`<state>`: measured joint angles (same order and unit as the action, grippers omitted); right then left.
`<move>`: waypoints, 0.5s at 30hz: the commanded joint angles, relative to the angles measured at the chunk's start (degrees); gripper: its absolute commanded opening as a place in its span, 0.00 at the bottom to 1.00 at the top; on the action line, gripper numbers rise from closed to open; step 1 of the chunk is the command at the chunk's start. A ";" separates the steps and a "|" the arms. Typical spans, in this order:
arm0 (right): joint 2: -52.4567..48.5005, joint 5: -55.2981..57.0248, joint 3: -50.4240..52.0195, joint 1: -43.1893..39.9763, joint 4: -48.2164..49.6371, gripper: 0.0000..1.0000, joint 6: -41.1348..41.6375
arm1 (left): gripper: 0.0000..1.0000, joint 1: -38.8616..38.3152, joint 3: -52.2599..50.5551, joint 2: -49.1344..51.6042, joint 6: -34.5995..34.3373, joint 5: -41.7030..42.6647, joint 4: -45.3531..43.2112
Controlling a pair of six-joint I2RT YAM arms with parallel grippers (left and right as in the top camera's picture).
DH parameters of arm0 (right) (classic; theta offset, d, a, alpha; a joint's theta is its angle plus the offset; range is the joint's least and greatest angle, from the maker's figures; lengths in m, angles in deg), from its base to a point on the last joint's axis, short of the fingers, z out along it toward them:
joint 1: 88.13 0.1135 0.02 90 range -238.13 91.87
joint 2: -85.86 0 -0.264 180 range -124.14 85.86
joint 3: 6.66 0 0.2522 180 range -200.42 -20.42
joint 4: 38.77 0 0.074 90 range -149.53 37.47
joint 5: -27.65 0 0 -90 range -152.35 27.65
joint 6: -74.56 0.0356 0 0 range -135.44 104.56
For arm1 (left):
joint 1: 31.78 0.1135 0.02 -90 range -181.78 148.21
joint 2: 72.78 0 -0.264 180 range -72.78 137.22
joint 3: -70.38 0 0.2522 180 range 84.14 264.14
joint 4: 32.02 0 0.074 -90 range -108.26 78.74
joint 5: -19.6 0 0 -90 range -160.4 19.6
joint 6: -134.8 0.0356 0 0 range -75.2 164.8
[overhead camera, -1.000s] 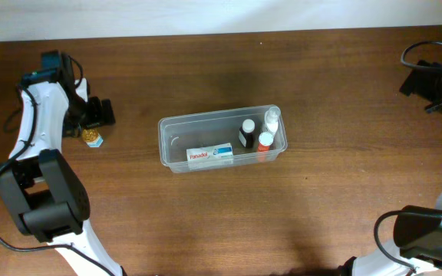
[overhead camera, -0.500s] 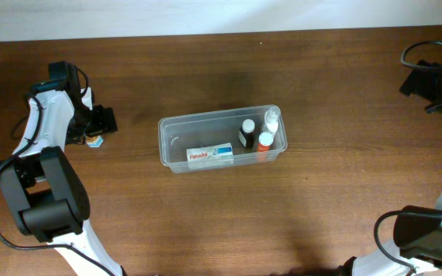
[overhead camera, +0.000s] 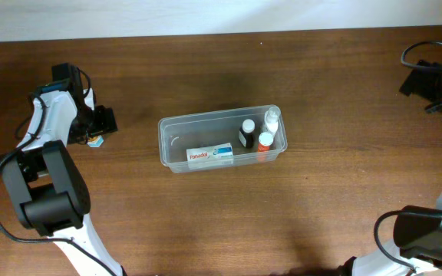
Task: Pack container
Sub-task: 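Lower the left gripper around the gold-capped jar and close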
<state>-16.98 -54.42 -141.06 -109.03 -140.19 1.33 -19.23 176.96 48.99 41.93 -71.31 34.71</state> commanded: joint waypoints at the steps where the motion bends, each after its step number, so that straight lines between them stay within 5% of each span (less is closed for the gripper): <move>1: 0.31 0.70 -0.26 -0.13 0.07 0.98 0.68 | 0.84 0.00 -0.31 0.70 -0.85 -0.44 -0.92; 15: 0.31 0.70 -0.26 -0.13 0.07 0.98 0.68 | 0.66 0.00 -0.31 1.29 -4.63 -0.61 -0.35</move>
<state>-17.01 -54.40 -141.06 -109.03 -140.19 1.31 -19.23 176.96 49.06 39.81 -71.53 34.30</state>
